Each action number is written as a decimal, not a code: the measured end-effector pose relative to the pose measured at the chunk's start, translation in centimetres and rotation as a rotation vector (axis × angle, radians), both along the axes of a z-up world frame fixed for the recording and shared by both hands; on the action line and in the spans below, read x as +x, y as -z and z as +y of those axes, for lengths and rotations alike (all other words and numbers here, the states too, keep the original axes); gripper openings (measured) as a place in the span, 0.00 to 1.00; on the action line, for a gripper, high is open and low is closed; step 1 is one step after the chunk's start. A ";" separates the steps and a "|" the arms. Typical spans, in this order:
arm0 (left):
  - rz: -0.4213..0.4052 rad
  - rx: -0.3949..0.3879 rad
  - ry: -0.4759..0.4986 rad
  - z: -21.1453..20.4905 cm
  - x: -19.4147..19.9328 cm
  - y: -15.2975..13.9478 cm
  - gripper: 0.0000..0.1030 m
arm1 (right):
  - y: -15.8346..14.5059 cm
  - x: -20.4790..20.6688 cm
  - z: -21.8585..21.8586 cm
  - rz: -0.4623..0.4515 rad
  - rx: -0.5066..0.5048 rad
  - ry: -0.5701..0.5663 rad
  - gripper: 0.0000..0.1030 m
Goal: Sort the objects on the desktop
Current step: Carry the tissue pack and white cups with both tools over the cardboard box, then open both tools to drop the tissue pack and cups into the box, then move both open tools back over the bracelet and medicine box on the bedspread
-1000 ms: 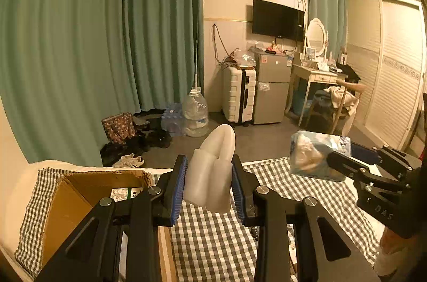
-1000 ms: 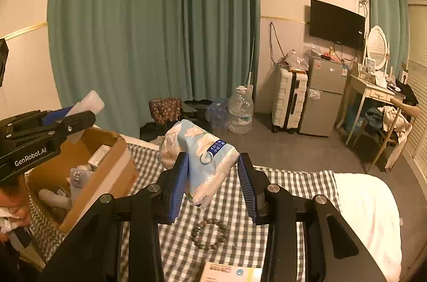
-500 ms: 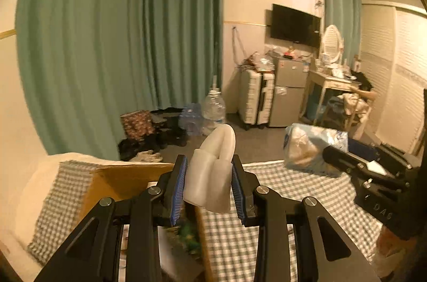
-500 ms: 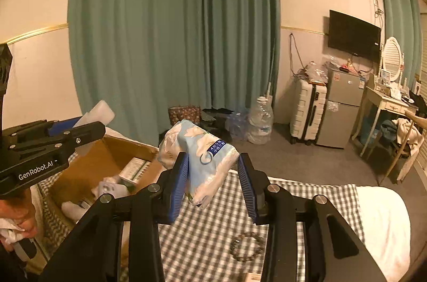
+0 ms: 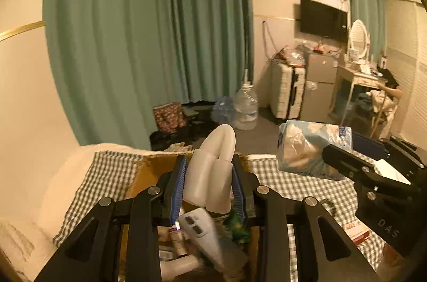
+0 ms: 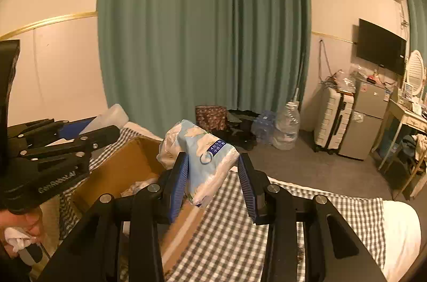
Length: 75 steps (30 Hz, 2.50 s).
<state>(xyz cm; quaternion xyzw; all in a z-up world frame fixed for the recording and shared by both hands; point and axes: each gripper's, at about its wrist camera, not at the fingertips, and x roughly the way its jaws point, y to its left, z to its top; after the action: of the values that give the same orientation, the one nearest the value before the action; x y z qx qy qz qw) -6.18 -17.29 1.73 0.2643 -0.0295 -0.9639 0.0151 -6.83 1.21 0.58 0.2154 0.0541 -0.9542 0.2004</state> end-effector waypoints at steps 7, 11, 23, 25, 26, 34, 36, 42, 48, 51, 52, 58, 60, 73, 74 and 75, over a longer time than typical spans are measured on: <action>-0.050 0.040 -0.070 -3.8 -0.5 2.0 0.31 | 1.6 -1.0 -2.9 -0.039 0.003 -0.049 0.37; -0.099 0.047 -0.089 -5.0 -1.4 3.6 0.31 | 2.9 -1.6 -4.8 -0.072 0.016 -0.074 0.37; -0.246 0.107 -0.096 -6.1 -4.2 8.2 0.33 | 7.5 -3.6 -7.5 -0.165 0.054 -0.107 0.37; -0.273 0.090 -0.103 -6.0 -4.7 9.1 0.35 | 8.5 -4.2 -7.9 -0.187 0.062 -0.111 0.37; -0.283 0.085 -0.106 -6.1 -4.8 9.4 0.38 | 8.9 -4.4 -8.1 -0.194 0.066 -0.112 0.37; -0.268 0.087 -0.100 -5.8 -5.1 9.2 0.43 | 10.1 -5.9 -8.0 -0.219 0.073 -0.090 0.42; -0.249 0.098 -0.084 -5.8 -5.0 8.6 0.50 | 10.0 -6.1 -7.5 -0.219 0.063 -0.073 0.42; -0.213 0.083 -0.078 -4.9 -4.8 7.4 0.57 | 8.4 -5.6 -4.9 -0.192 0.037 -0.018 0.48; -0.155 0.081 -0.065 -3.4 -3.9 5.3 0.76 | 5.9 -4.5 -2.0 -0.148 0.032 0.030 0.53; -0.123 0.079 -0.037 -1.8 -3.4 4.2 0.82 | 4.6 -3.6 0.1 -0.125 0.028 0.065 0.59; -0.114 0.074 -0.025 -1.2 -3.2 3.9 0.83 | 4.2 -3.3 1.1 -0.118 0.024 0.084 0.61; -0.062 0.043 0.043 2.7 -2.5 2.3 0.96 | 2.7 -2.0 5.6 -0.098 0.028 0.165 0.70; -0.055 0.042 0.061 3.8 -2.4 2.0 0.97 | 2.3 -1.5 7.4 -0.092 0.035 0.197 0.75; -0.095 -0.038 0.193 11.5 -3.2 3.1 0.99 | 7.2 0.7 16.0 -0.193 0.211 0.172 0.80; -0.102 -0.039 0.201 11.9 -3.3 3.4 0.99 | 7.8 0.9 16.4 -0.203 0.238 0.150 0.80; -0.109 -0.038 0.208 12.1 -3.4 3.5 0.99 | 8.7 1.1 16.8 -0.217 0.277 0.119 0.80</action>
<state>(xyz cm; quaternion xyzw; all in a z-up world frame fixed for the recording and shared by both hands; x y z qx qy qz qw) -9.56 -5.18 -1.80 0.3115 -0.0759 -0.9437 -0.0815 -5.77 18.03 -8.08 0.3455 0.1503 -0.9189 0.1166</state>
